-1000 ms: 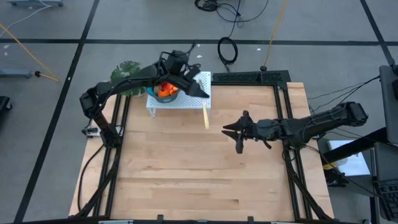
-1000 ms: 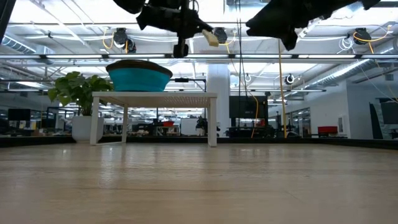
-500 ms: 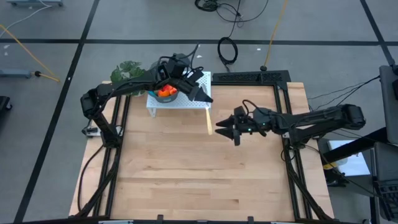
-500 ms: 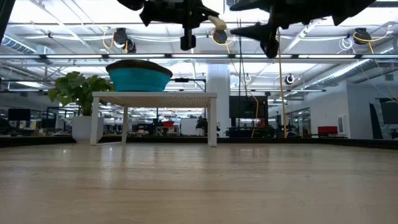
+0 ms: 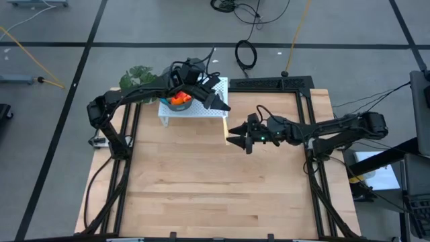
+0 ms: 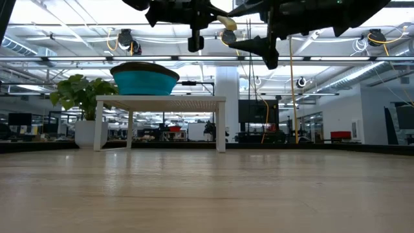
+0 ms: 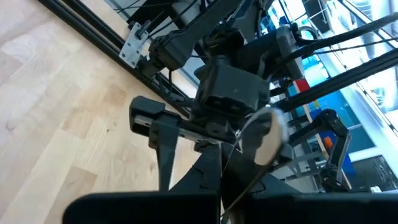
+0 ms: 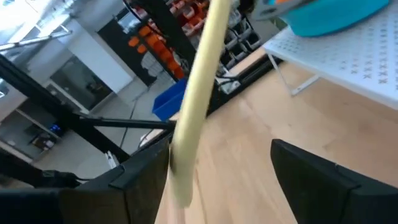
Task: Pick & Place Fruit
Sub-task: Put the yellow table knife on the shelf
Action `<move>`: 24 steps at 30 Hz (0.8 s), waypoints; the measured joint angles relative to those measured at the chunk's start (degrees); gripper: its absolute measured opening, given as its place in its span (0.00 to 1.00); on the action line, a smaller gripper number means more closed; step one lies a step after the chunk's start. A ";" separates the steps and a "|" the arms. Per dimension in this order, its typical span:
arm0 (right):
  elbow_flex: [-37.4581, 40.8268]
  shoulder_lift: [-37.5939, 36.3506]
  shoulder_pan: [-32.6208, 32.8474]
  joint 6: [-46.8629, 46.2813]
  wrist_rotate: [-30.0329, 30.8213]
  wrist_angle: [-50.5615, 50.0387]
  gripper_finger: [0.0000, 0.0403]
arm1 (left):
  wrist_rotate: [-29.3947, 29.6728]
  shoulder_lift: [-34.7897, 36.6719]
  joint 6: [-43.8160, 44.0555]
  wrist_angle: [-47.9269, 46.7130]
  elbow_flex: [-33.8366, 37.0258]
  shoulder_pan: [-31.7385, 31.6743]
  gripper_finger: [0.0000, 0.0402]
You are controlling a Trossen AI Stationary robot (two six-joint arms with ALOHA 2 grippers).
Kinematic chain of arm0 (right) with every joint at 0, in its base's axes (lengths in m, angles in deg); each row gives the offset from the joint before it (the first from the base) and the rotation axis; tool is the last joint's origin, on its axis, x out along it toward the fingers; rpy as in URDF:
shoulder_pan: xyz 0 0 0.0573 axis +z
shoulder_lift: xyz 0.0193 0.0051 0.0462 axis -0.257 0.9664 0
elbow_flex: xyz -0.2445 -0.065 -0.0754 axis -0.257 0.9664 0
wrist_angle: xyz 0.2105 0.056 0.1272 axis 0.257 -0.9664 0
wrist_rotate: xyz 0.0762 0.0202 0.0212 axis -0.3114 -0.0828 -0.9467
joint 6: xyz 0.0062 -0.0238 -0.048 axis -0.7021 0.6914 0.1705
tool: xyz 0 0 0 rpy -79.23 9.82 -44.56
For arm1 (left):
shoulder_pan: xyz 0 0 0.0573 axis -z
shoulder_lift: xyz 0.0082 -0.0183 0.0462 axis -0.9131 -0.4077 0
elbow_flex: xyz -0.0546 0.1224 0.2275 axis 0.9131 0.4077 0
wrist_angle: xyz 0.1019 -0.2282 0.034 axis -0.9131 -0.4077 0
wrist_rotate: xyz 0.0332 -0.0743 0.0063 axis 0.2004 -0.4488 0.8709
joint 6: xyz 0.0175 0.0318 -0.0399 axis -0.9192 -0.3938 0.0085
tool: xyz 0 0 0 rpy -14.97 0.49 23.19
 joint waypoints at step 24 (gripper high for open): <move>0.00 2.33 -1.40 -2.98 0.31 7.66 0.12 | 1.12 0.00 -0.52 0.24 0.00 -0.02 0.00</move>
